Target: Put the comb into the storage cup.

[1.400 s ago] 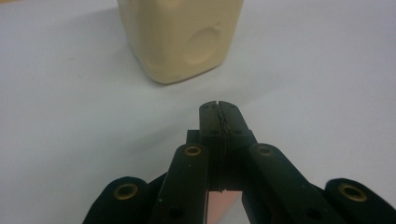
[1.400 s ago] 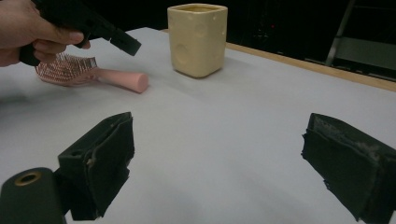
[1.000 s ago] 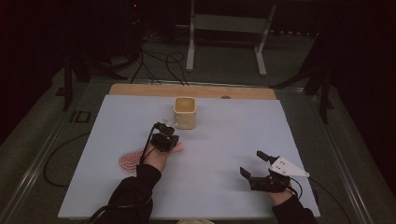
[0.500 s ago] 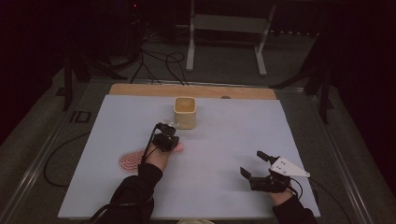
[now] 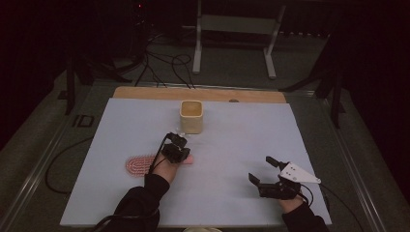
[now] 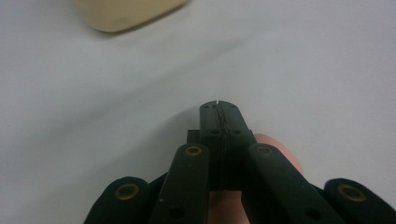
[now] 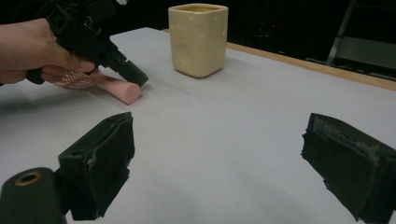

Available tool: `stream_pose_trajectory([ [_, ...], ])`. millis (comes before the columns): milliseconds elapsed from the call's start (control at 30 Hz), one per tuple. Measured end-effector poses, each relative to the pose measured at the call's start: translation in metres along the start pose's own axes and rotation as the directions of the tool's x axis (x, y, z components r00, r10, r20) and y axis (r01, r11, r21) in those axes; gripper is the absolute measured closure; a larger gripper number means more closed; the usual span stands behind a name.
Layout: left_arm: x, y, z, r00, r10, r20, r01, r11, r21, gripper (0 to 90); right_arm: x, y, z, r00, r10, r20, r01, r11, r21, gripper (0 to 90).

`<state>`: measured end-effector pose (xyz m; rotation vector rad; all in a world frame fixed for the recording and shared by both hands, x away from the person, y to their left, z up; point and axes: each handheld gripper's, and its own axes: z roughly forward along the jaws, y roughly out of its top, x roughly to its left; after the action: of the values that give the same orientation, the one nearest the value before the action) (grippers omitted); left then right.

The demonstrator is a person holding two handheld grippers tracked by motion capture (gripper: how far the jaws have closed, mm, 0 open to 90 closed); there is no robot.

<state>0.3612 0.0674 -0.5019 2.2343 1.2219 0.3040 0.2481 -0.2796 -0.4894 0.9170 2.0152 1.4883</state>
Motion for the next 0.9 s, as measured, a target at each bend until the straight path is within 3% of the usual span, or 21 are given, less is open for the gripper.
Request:
stream_pose_trajectory([
  [433,-0.013,-0.010,-0.004,0.9986,0.021,0.049,-0.021,0.9997,0.014,90.0,0.000,0.000,0.000,1.0000,0.001,0.000,-0.001,1.000,-0.003,9.0],
  [900,-0.020,-0.023,-0.011,0.9965,0.047,0.070,-0.049,0.9983,0.031,90.0,0.000,0.000,0.000,1.0000,0.005,-0.003,-0.005,1.000,0.000,9.0],
])
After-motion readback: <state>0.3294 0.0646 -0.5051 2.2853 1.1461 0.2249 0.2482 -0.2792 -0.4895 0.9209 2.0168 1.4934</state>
